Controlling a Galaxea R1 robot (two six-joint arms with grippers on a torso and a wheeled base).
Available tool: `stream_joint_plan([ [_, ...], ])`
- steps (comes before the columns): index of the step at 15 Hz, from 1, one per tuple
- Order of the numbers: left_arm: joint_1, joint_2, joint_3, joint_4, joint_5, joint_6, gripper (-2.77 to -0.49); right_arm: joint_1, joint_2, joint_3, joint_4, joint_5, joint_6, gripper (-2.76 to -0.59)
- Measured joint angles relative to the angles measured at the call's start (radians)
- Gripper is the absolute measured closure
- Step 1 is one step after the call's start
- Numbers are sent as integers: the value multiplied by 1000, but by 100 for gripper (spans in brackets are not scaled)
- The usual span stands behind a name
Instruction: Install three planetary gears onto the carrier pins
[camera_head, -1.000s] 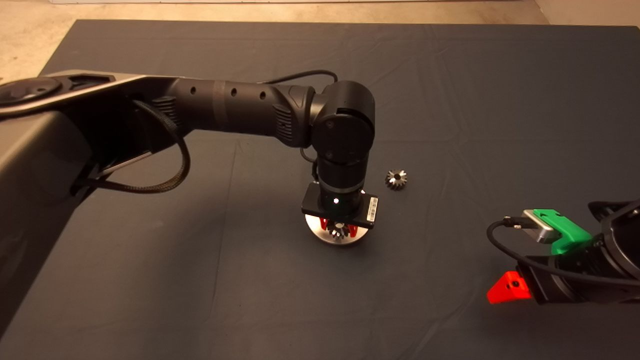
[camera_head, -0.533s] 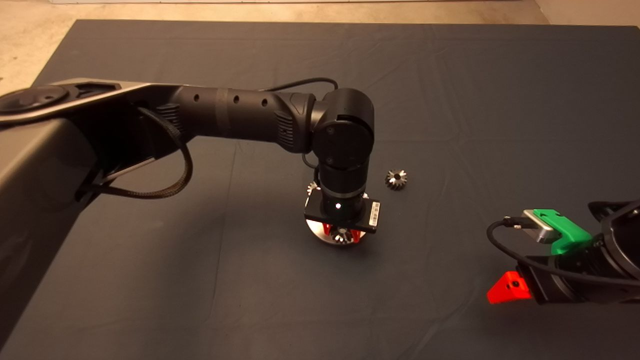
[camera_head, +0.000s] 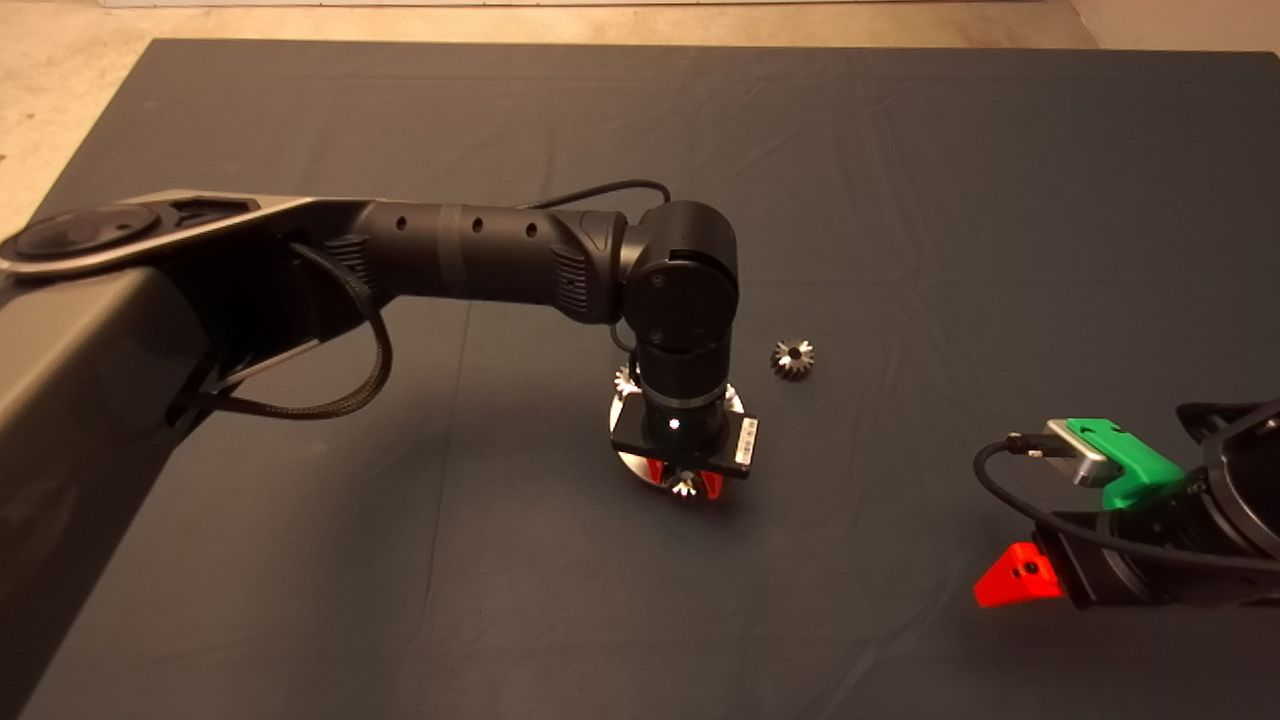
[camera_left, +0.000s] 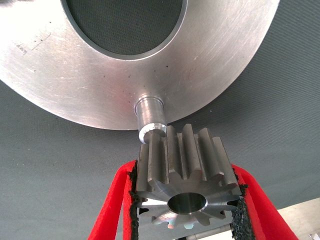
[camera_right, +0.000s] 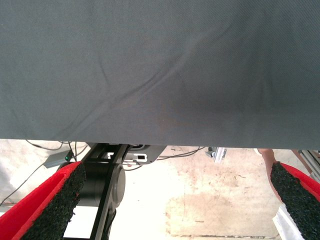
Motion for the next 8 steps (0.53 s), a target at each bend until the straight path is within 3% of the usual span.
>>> stream_joint_plan([
  [2, 0, 0, 0, 5, 1, 1, -86, -9, 0, 0, 0, 0, 0, -276],
  [6, -6, 0, 3, 11, 48, 1, -86, -14, 0, 0, 0, 0, 0, -276],
  [8, -16, 0, 5, 15, 48, 1, -86, -16, 0, 0, 0, 0, 0, -276],
])
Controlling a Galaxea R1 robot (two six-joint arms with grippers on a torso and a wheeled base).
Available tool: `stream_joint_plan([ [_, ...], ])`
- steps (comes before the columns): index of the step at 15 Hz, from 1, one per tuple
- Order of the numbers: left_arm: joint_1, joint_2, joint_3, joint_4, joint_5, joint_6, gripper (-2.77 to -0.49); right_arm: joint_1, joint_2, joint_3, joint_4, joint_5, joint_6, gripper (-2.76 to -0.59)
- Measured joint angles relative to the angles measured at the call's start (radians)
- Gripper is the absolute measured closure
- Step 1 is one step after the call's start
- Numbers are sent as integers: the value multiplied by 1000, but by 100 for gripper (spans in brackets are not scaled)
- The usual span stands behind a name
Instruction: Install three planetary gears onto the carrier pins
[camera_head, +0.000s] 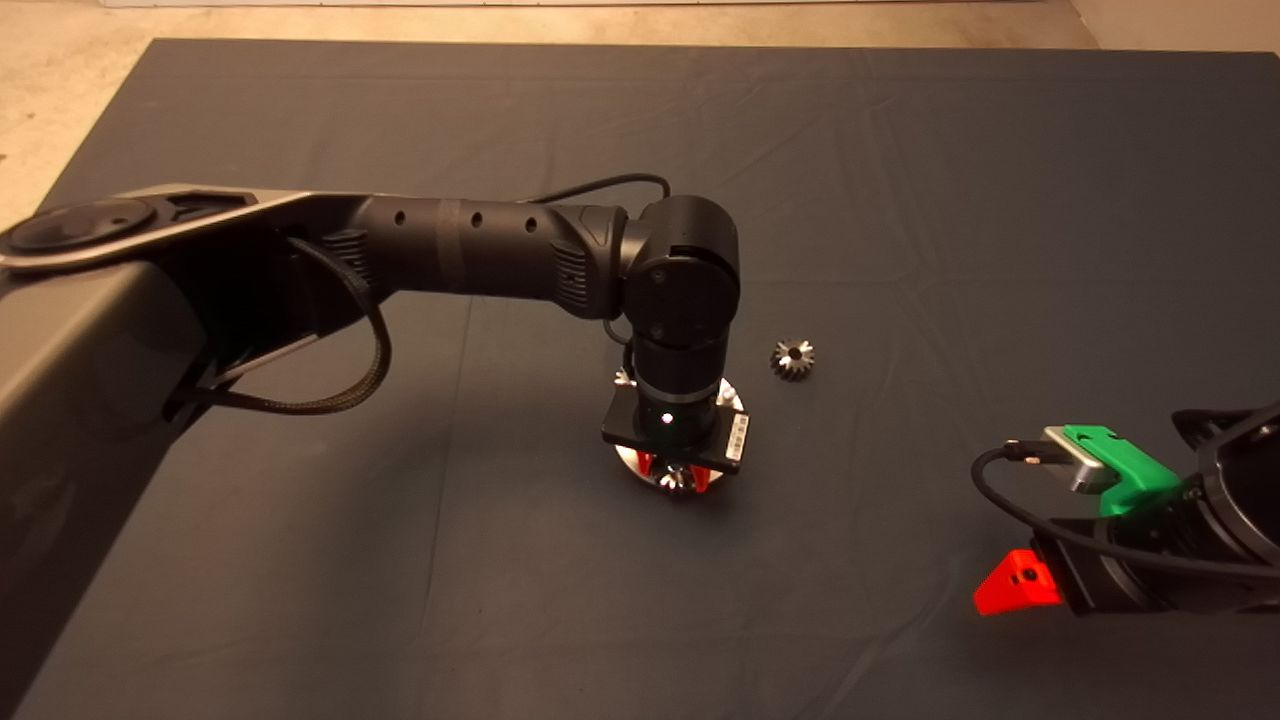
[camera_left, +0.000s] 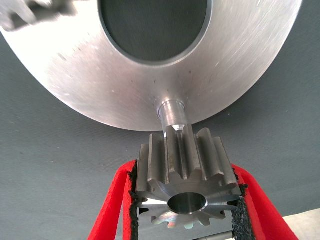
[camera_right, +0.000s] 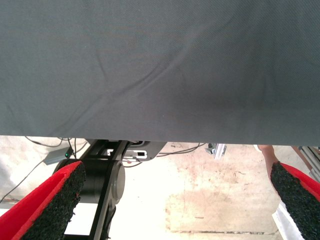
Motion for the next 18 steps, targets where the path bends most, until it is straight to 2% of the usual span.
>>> stream_joint_plan([
  [3, -3, 0, 24, 46, 1, 0, -86, 0, 8, 0, 0, 0, 0, -276],
  [7, -3, 1, 66, 92, -2, 0, -86, -2, 9, 0, 0, 0, 0, -276],
  [10, -2, 2, 72, 101, -2, 0, -86, -16, 11, 0, 0, 1, 0, -276],
  [16, -2, 2, 68, 102, -2, 8, -86, -17, 11, 0, 0, 0, 0, -276],
  [18, -2, 2, 52, 103, -2, 28, -86, -17, 11, 0, 0, 0, 0, -276],
])
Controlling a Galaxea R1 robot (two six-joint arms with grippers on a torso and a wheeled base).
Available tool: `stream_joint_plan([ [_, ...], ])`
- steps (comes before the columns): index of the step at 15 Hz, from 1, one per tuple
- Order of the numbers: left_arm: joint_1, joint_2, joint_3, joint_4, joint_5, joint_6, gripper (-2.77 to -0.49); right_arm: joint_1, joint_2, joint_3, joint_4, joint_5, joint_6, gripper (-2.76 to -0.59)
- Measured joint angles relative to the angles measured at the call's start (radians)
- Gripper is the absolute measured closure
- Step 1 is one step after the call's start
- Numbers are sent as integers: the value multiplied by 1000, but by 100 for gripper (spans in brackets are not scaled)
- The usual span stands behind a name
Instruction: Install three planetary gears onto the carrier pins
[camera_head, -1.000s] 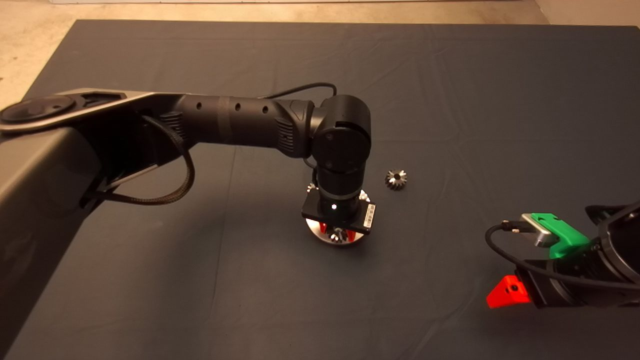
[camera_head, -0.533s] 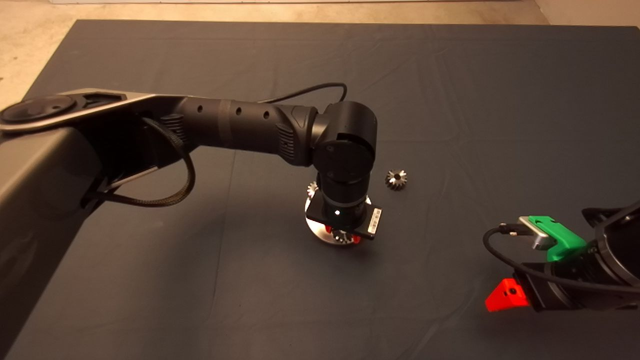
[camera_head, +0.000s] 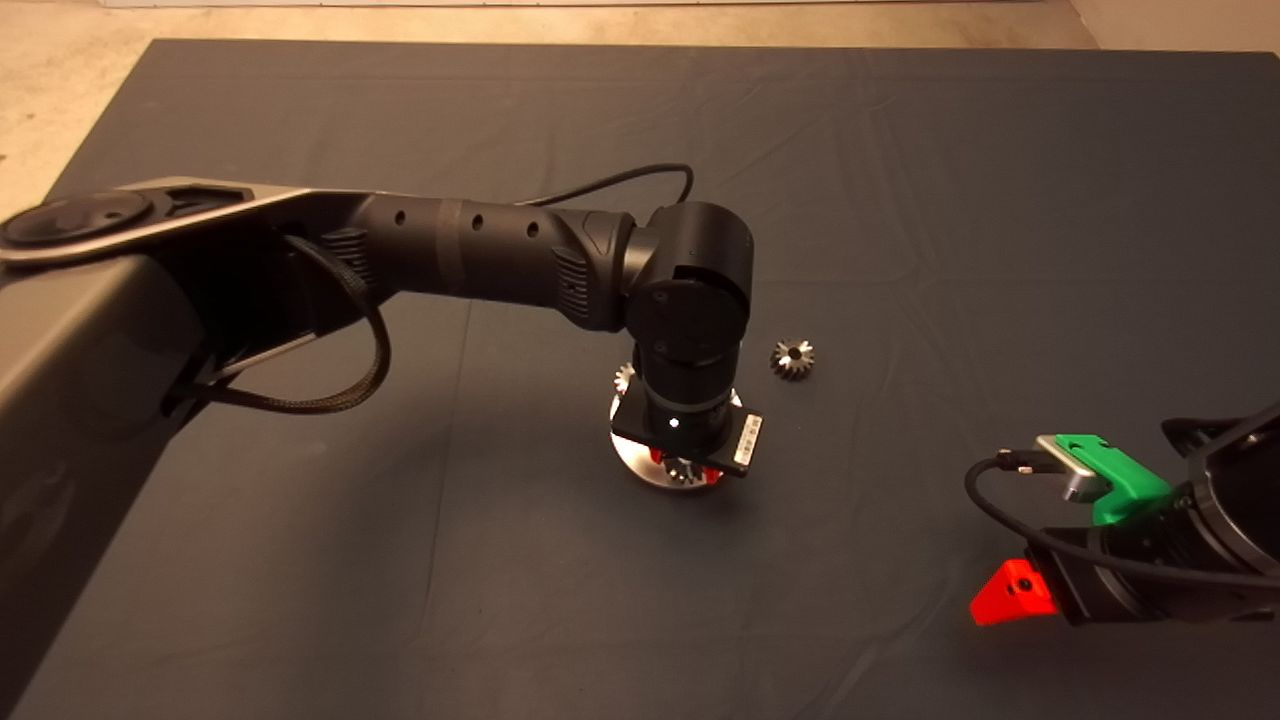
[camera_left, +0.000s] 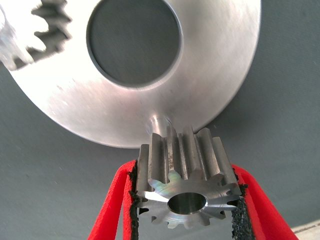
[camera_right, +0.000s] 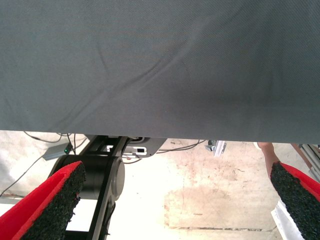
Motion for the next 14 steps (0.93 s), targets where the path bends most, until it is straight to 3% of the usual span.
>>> stream_joint_plan([
  [4, 19, 0, -23, 16, 3, 19, -86, 0, 0, 0, 0, 0, 0, -276],
  [14, 18, 0, -27, 17, 3, 19, -86, 0, 0, 0, 0, 0, 0, -276],
])
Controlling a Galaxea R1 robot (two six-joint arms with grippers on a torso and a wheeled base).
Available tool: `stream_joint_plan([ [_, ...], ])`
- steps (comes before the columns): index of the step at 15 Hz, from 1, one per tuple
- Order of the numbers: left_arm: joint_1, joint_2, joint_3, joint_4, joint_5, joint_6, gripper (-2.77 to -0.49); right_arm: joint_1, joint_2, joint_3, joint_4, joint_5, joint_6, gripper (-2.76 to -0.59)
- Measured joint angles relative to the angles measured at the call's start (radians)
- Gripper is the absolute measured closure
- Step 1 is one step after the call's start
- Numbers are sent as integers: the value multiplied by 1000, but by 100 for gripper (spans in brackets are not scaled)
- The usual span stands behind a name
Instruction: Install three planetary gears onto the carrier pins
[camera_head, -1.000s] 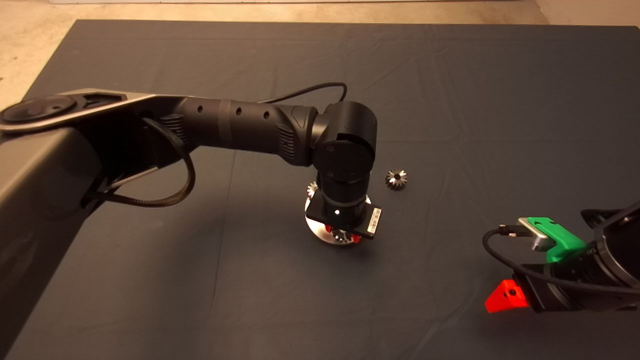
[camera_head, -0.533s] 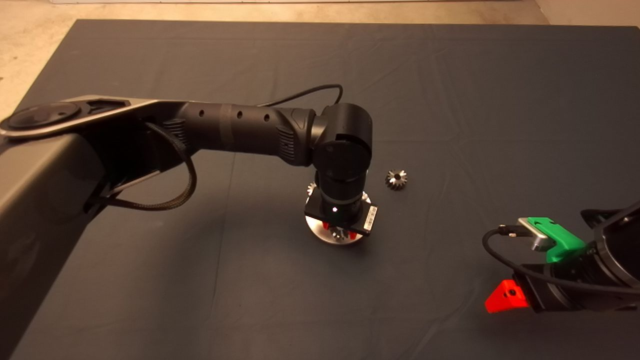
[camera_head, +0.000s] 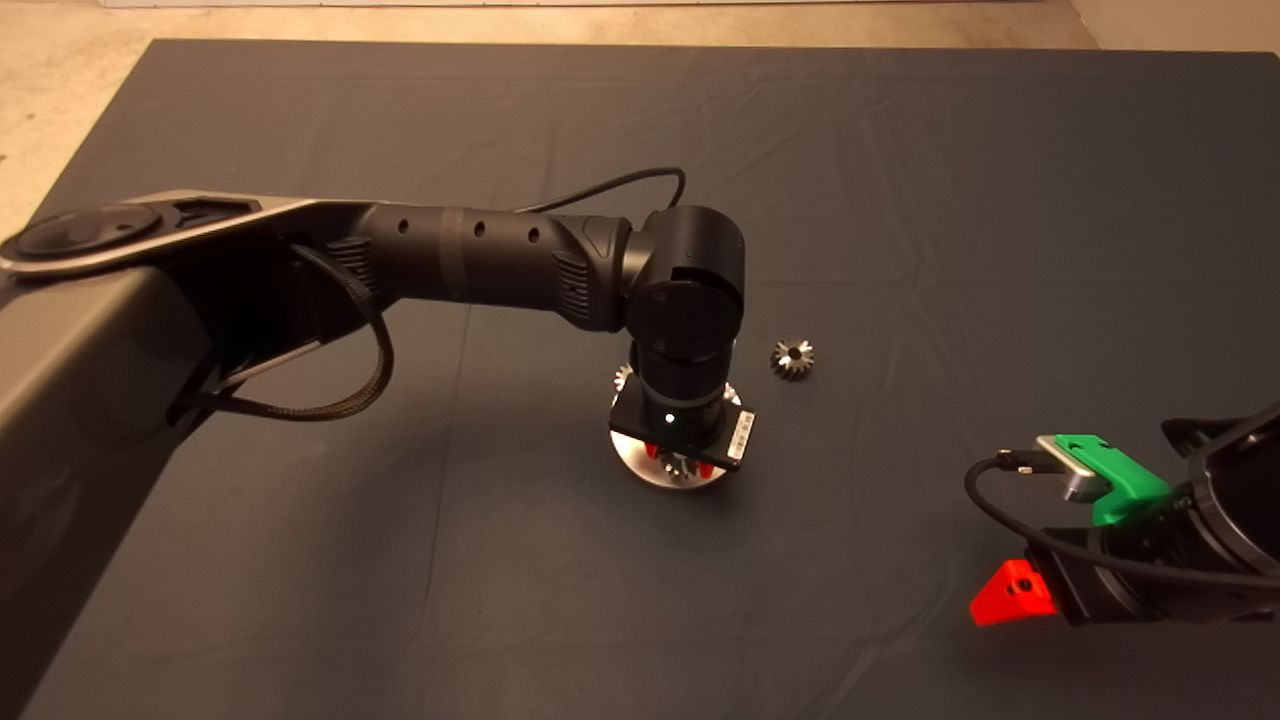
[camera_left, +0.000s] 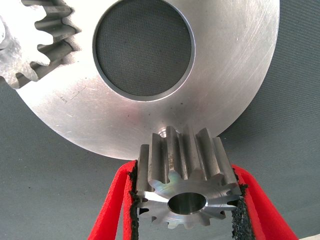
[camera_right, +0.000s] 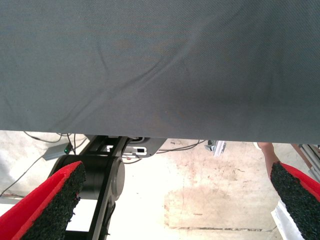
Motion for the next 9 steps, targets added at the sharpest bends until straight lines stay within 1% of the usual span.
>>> stream_joint_plan([
  [5, -3, 0, -9, -11, 1, 0, -86, 0, 3, 0, 0, 0, 0, -276],
  [9, -5, 0, -20, -24, -1, 0, -86, 0, 24, 0, 0, 0, 0, -276],
])
